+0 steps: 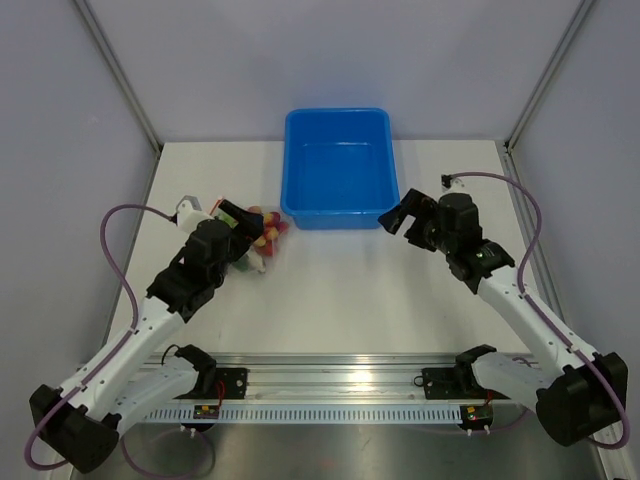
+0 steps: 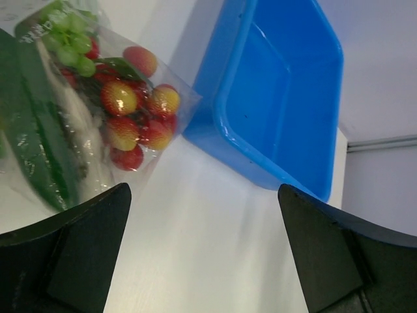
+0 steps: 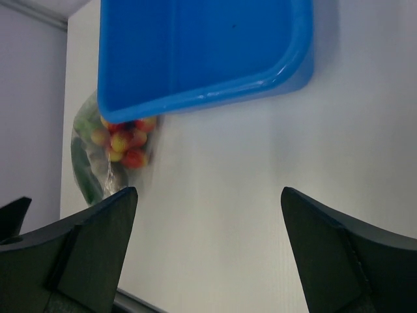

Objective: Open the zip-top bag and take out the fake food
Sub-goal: Move the zipper food storage bag to the center of the board.

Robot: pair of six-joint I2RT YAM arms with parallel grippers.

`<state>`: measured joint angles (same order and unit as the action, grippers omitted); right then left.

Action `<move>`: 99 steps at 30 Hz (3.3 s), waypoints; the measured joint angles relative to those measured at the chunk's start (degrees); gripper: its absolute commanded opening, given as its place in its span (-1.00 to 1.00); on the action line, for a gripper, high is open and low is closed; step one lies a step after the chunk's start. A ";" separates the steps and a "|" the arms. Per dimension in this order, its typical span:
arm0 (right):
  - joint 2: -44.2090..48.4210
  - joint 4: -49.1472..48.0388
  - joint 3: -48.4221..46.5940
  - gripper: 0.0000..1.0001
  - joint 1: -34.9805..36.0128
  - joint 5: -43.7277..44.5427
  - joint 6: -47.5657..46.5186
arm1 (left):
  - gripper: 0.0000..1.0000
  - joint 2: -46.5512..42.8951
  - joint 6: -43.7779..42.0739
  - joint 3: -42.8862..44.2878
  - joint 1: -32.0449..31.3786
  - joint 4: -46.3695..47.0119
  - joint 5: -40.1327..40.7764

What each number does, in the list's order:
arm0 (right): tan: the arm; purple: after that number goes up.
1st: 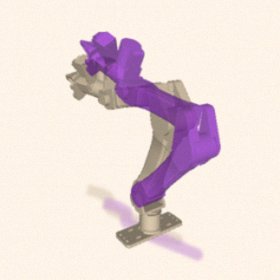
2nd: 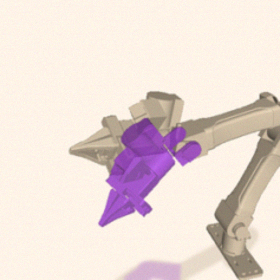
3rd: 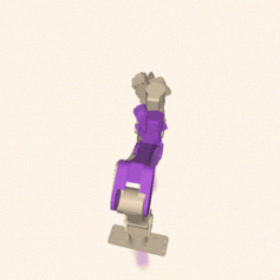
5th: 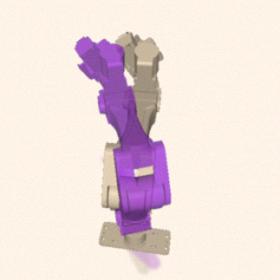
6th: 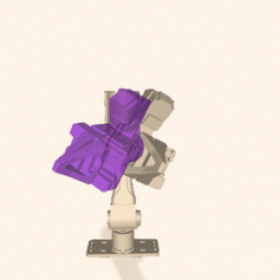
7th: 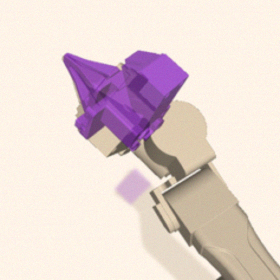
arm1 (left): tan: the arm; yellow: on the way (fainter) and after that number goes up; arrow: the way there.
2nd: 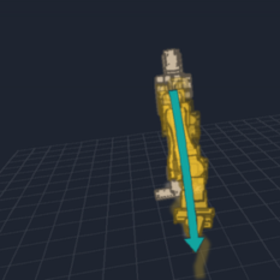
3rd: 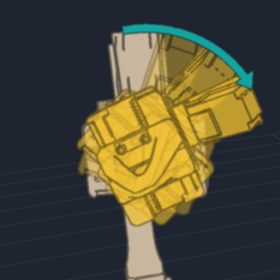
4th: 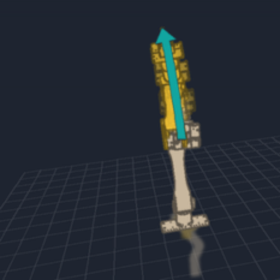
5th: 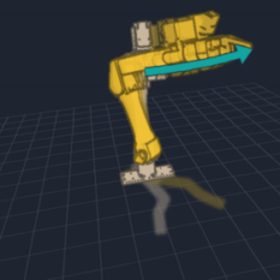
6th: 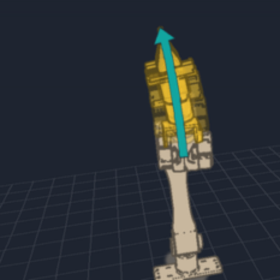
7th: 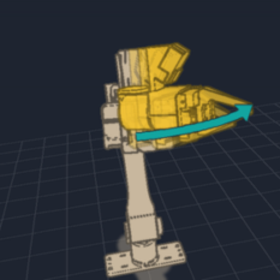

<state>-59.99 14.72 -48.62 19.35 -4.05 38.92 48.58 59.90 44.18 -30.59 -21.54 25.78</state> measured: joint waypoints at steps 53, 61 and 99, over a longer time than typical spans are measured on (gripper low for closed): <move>-53.55 -9.03 -34.64 0.59 40.98 7.48 -8.79 | 0.98 -12.92 7.04 -4.90 19.32 -19.58 4.98; -56.94 -9.31 -38.16 0.31 40.98 6.49 -10.71 | 0.98 -13.99 7.04 -4.90 19.41 -19.71 5.51; -45.51 -4.17 -24.83 -1.00 37.35 24.30 -3.39 | 0.98 -12.00 6.51 -5.05 19.41 -18.58 5.44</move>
<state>-105.49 10.55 -73.45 56.71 20.25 35.53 36.58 66.41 39.13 -11.18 -40.12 31.22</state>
